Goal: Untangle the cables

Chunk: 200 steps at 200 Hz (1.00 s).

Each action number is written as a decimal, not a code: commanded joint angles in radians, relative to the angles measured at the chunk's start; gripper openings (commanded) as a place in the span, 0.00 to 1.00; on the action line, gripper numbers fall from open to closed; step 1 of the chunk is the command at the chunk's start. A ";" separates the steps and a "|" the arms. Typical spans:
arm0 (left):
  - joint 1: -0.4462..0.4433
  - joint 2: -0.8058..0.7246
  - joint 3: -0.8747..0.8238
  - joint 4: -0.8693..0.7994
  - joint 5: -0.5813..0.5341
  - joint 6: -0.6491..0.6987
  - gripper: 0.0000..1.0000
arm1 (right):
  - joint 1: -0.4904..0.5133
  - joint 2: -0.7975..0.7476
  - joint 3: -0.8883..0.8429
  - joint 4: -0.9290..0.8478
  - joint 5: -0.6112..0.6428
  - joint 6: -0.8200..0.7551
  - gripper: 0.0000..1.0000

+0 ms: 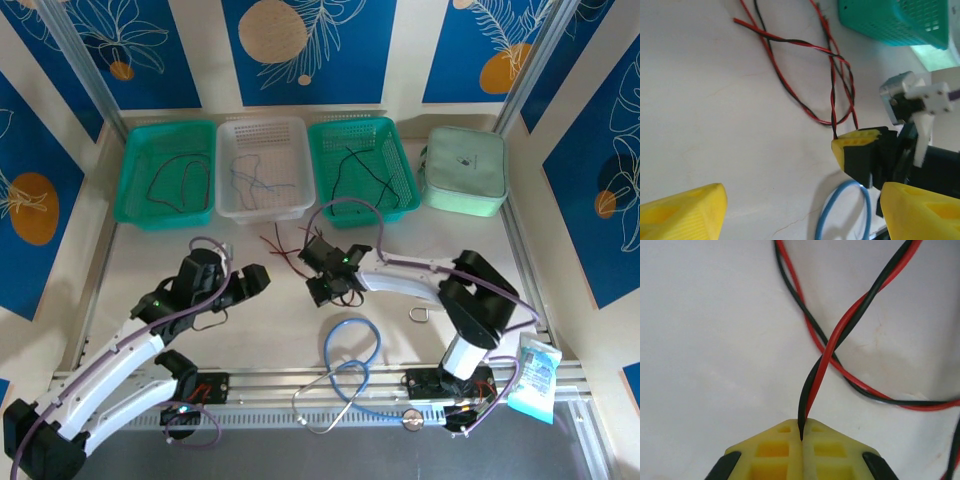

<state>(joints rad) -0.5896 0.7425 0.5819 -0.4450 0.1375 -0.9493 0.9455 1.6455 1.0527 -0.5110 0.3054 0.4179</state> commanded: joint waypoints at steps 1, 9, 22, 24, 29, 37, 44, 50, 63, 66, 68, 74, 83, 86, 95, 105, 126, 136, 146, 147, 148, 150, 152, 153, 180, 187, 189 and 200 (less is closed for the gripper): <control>-0.007 0.002 0.060 0.027 0.029 0.000 0.80 | 0.002 -0.112 0.016 -0.042 -0.045 -0.060 0.00; -0.007 0.008 0.072 0.035 0.036 0.000 0.80 | 0.001 -0.145 0.011 -0.046 -0.066 -0.076 0.00; -0.007 0.019 0.094 0.044 0.046 0.002 0.80 | -0.003 -0.198 0.006 -0.058 -0.099 -0.087 0.00; -0.007 0.021 0.098 0.045 0.048 0.003 0.80 | -0.004 -0.206 0.005 -0.060 -0.108 -0.087 0.00; -0.007 0.025 0.106 0.050 0.052 0.004 0.80 | -0.009 -0.225 0.003 -0.066 -0.134 -0.091 0.00; -0.005 0.034 0.118 0.054 0.058 0.007 0.80 | -0.020 -0.253 0.001 -0.076 -0.181 -0.088 0.00; -0.005 0.040 0.127 0.054 0.060 0.010 0.80 | -0.034 -0.277 0.001 -0.085 -0.229 -0.081 0.00; -0.006 0.046 0.135 0.054 0.061 0.015 0.80 | -0.049 -0.296 -0.002 -0.087 -0.275 -0.072 0.00; -0.004 0.057 0.143 0.055 0.063 0.022 0.80 | -0.082 -0.345 -0.016 -0.077 -0.365 -0.055 0.00; -0.004 0.059 0.144 0.057 0.063 0.023 0.80 | -0.087 -0.356 -0.019 -0.069 -0.387 -0.054 0.00; -0.004 0.061 0.145 0.057 0.064 0.023 0.80 | -0.091 -0.364 -0.022 -0.065 -0.401 -0.053 0.00; -0.004 0.064 0.144 0.060 0.066 0.023 0.80 | -0.102 -0.387 -0.030 -0.053 -0.433 -0.049 0.00; -0.004 0.069 0.141 0.068 0.069 0.020 0.80 | -0.113 -0.420 -0.036 -0.044 -0.458 -0.039 0.00; -0.004 0.070 0.141 0.070 0.072 0.021 0.80 | -0.117 -0.430 -0.037 -0.043 -0.465 -0.038 0.00; -0.004 0.072 0.138 0.074 0.075 0.017 0.80 | -0.128 -0.458 -0.036 -0.044 -0.487 -0.038 0.00; -0.004 0.072 0.136 0.079 0.079 0.011 0.80 | -0.138 -0.488 -0.038 -0.041 -0.501 -0.031 0.00; -0.004 0.069 0.133 0.101 0.091 0.000 0.80 | -0.149 -0.537 -0.038 -0.024 -0.533 -0.028 0.00; -0.004 0.069 0.137 0.124 0.108 0.000 0.80 | -0.149 -0.558 -0.032 -0.023 -0.526 -0.033 0.00; -0.003 0.073 0.147 0.144 0.137 0.011 0.79 | -0.149 -0.577 -0.022 -0.026 -0.506 -0.045 0.00; -0.003 0.075 0.148 0.144 0.139 0.012 0.79 | -0.149 -0.578 -0.021 -0.026 -0.503 -0.046 0.00; -0.002 0.076 0.151 0.144 0.141 0.014 0.79 | -0.149 -0.580 -0.020 -0.026 -0.500 -0.047 0.00; -0.002 0.078 0.155 0.144 0.144 0.018 0.79 | -0.149 -0.583 -0.018 -0.027 -0.494 -0.049 0.00; -0.002 0.079 0.159 0.142 0.148 0.020 0.79 | -0.149 -0.587 -0.016 -0.026 -0.488 -0.050 0.00; -0.002 0.080 0.162 0.143 0.150 0.021 0.79 | -0.149 -0.588 -0.016 -0.026 -0.485 -0.052 0.00; 0.001 0.118 0.233 0.151 0.205 0.043 0.78 | -0.148 -0.637 -0.018 0.023 -0.424 -0.088 0.00; 0.002 0.128 0.250 0.169 0.217 0.038 0.78 | -0.144 -0.647 -0.022 0.040 -0.405 -0.100 0.00; 0.002 0.130 0.254 0.174 0.222 0.037 0.78 | -0.143 -0.649 -0.023 0.045 -0.399 -0.103 0.00; 0.002 0.151 0.285 0.199 0.243 0.028 0.78 | -0.132 -0.664 -0.035 0.081 -0.339 -0.121 0.00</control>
<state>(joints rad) -0.5892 0.8692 0.7860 -0.3279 0.3008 -0.9340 0.7994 1.0222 1.0245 -0.5137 -0.1253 0.3500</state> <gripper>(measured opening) 0.778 0.047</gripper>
